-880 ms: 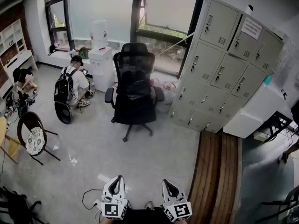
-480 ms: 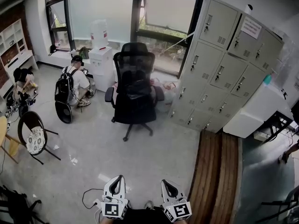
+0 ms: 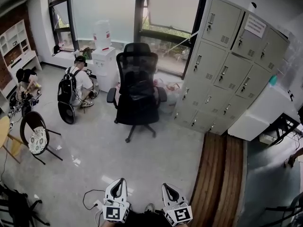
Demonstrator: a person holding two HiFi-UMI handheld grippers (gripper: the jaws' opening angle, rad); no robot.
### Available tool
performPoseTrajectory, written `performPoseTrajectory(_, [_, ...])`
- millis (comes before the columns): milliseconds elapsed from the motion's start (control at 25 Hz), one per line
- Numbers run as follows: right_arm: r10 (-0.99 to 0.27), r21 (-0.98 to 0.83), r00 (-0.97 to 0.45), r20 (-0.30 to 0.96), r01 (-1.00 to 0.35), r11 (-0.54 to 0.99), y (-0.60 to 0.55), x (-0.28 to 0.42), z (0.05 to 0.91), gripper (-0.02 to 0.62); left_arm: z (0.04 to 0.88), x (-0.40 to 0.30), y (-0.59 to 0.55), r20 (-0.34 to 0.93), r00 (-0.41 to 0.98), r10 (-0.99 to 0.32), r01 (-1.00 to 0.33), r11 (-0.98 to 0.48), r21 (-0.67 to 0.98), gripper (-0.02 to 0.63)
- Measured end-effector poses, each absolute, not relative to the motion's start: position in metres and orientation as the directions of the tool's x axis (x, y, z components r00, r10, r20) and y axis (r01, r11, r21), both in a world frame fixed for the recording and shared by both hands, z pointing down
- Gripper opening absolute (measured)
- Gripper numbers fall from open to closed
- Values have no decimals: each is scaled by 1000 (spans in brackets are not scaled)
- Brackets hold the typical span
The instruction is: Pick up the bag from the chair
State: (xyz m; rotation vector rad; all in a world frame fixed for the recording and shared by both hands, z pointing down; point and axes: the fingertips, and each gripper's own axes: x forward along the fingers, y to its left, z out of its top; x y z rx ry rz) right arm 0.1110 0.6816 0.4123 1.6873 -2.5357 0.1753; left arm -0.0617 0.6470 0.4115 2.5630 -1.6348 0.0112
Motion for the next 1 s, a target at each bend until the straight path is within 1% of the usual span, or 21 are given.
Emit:
performPoseTrajectory(320, [-886,-50,-438,155,-899,435,673,139,424,-3,413,-31,647,77,386,-919,-921,-379,92,0])
performPoseTrajectory(560, [-871,-63,-463,166,-886,459,653,143,437,-3,423,-27,633,92,363,-927,-931,-355,88,2])
performPoseTrajectory(760, [-872,-56,-456,180,-889,454,610,143,447,-3,439,-28,588,111,360,-926,-931,-348,112,2])
performPoseTrajectory(1000, [-881,-22,-438,181,-897,441,526,133,449,-3,445,-34,493,95,392,-915,-915,-377,142,2])
